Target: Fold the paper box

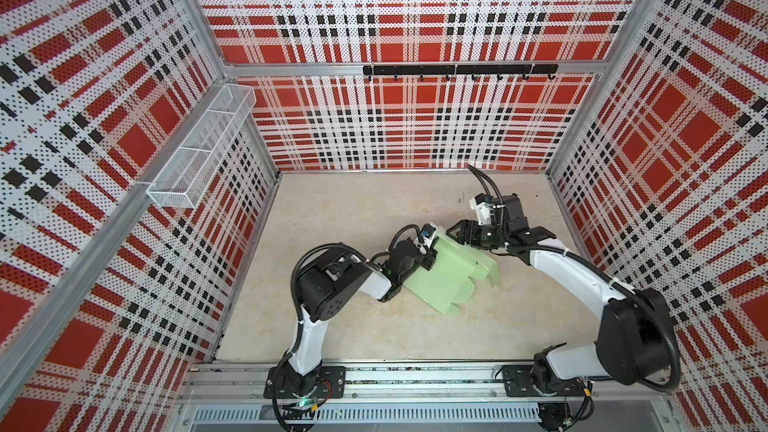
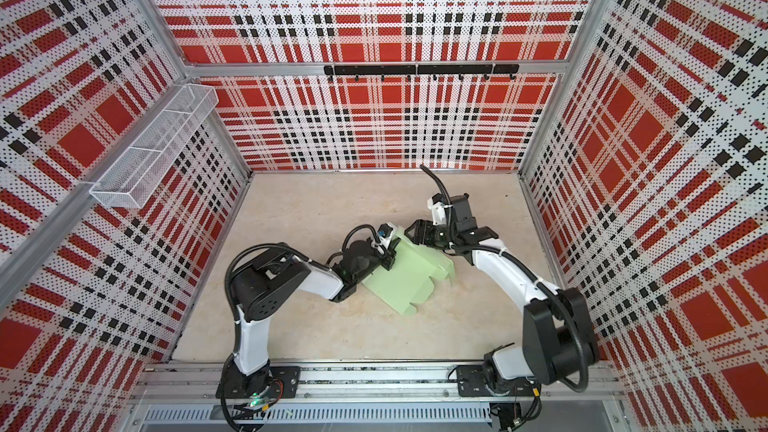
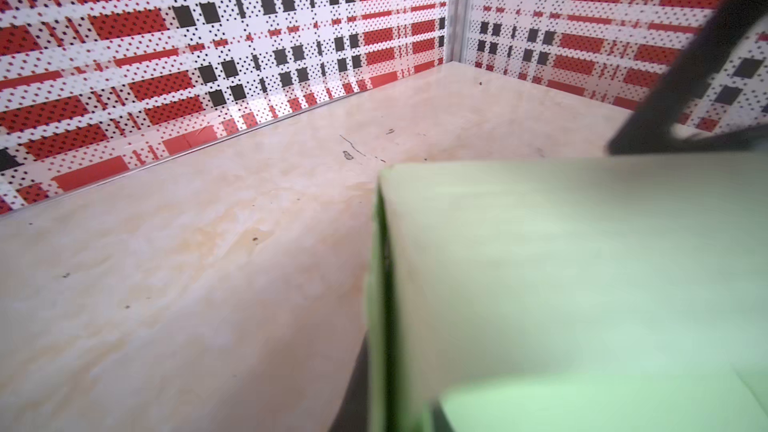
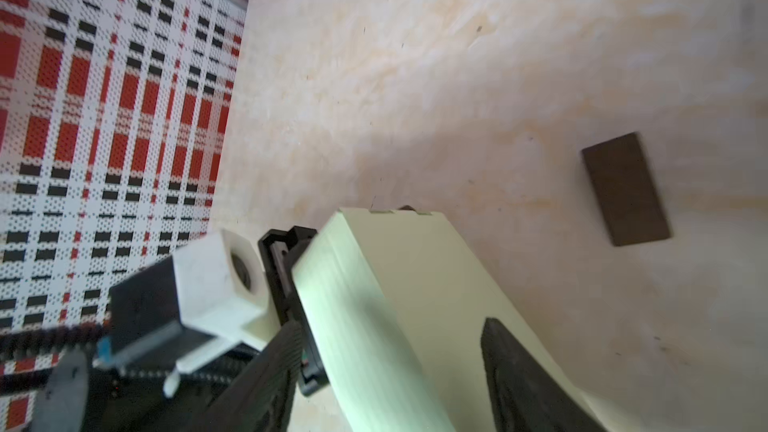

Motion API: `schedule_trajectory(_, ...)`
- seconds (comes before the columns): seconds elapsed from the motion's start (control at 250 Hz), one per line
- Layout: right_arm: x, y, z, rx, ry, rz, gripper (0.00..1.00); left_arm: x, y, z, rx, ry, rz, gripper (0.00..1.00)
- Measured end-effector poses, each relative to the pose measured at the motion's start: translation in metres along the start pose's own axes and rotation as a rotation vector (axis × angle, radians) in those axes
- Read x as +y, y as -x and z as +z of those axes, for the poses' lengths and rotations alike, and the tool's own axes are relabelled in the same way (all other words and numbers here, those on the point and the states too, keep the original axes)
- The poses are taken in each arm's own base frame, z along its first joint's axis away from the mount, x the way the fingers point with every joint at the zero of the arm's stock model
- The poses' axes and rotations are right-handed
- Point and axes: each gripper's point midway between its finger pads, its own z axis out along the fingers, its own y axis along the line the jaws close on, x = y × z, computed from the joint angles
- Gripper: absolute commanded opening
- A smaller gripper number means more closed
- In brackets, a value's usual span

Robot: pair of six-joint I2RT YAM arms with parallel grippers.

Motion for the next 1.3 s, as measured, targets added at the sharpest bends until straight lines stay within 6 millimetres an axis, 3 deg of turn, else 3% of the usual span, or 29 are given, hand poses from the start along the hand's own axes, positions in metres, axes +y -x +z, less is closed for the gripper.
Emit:
schedule_trajectory(0.212,-0.012,0.035,-0.059,-0.185,-0.114,-0.019,0.83,0.045,0.074,-0.008,0.087,-0.032,-0.012,0.03)
schedule_trajectory(0.368,-0.016,0.041,-0.07,-0.225,-0.17,-0.043,0.9,0.083,0.089,-0.024,0.245,-0.05,-0.013,0.04)
schedule_trajectory(0.492,-0.031,0.032,-0.068,-0.2,-0.228,-0.04,0.93,0.104,0.09,-0.042,0.376,-0.074,0.016,0.04)
schedule_trajectory(0.604,-0.043,0.025,-0.065,-0.19,-0.273,-0.04,0.94,0.11,0.076,-0.062,0.498,-0.119,0.052,0.02)
schedule_trajectory(0.8,-0.065,0.012,-0.058,-0.165,-0.348,-0.04,0.92,0.1,0.024,-0.103,0.758,-0.22,0.154,0.02)
schedule_trajectory(0.904,-0.077,0.001,-0.053,-0.136,-0.375,-0.04,0.91,0.104,0.0,-0.113,0.88,-0.233,0.253,0.0)
schedule_trajectory(1.092,-0.088,-0.012,-0.041,-0.096,-0.386,-0.031,0.9,0.114,-0.038,-0.108,1.069,-0.262,0.433,0.0)
schedule_trajectory(1.3,-0.091,-0.021,-0.034,-0.088,-0.365,-0.019,0.89,0.095,-0.056,-0.089,1.146,-0.371,0.635,0.0)
